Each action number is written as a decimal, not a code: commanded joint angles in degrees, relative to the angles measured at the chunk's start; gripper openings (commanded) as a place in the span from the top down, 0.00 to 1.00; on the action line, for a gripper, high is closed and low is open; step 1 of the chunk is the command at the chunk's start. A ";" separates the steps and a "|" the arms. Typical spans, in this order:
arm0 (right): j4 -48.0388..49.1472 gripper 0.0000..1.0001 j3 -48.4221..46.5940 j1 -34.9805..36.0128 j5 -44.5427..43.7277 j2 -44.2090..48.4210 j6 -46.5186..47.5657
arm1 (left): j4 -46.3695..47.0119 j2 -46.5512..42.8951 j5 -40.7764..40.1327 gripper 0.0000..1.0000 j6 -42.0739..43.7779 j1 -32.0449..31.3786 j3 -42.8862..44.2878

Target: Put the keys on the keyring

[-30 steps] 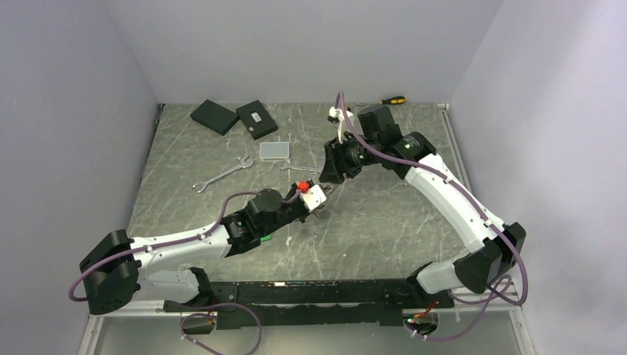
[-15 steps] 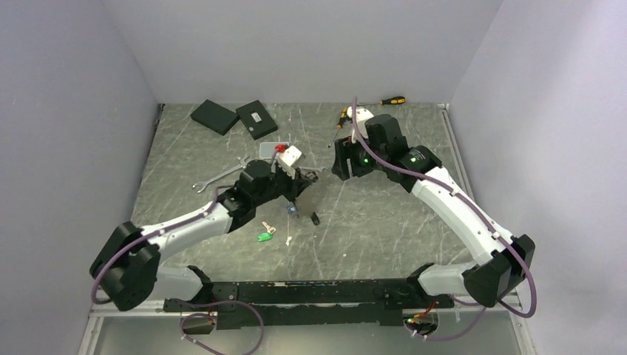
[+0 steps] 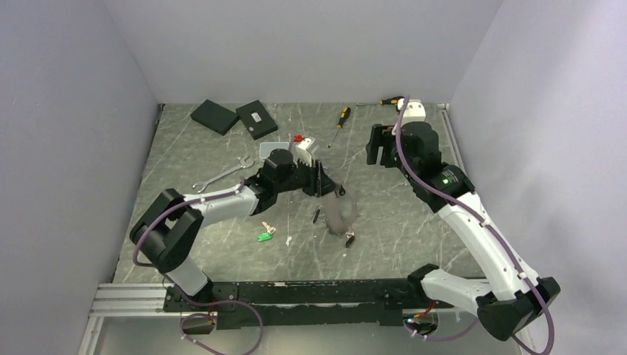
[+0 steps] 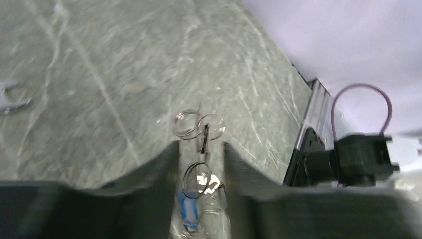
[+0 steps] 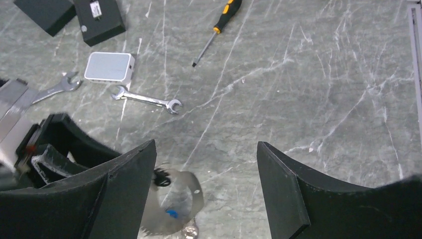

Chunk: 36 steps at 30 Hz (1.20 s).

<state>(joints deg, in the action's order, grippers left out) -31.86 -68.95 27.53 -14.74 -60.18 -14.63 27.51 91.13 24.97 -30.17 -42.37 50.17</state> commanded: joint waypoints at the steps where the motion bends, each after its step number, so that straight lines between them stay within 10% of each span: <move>1: 1.62 0.22 -0.24 -0.29 -0.66 -1.39 -0.74 | -10.03 2.53 -5.16 0.37 -7.24 4.32 3.16; 4: 1.93 0.22 0.04 -0.37 -0.02 -1.41 -0.62 | -14.85 1.28 -6.19 0.01 -7.06 7.57 2.15; 26: 22.49 0.00 11.98 -0.38 -3.33 7.34 -6.96 | -68.47 -28.47 -41.86 0.01 17.13 12.40 21.69; 36: 31.18 0.00 18.45 -0.44 -5.53 15.47 -6.75 | -48.16 -45.03 -54.65 0.01 31.97 12.51 2.35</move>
<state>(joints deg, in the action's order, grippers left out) -7.57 -51.09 27.29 -19.07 -46.11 -21.21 -27.05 46.54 -25.61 -3.81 -29.98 57.12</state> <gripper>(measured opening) 0.994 0.994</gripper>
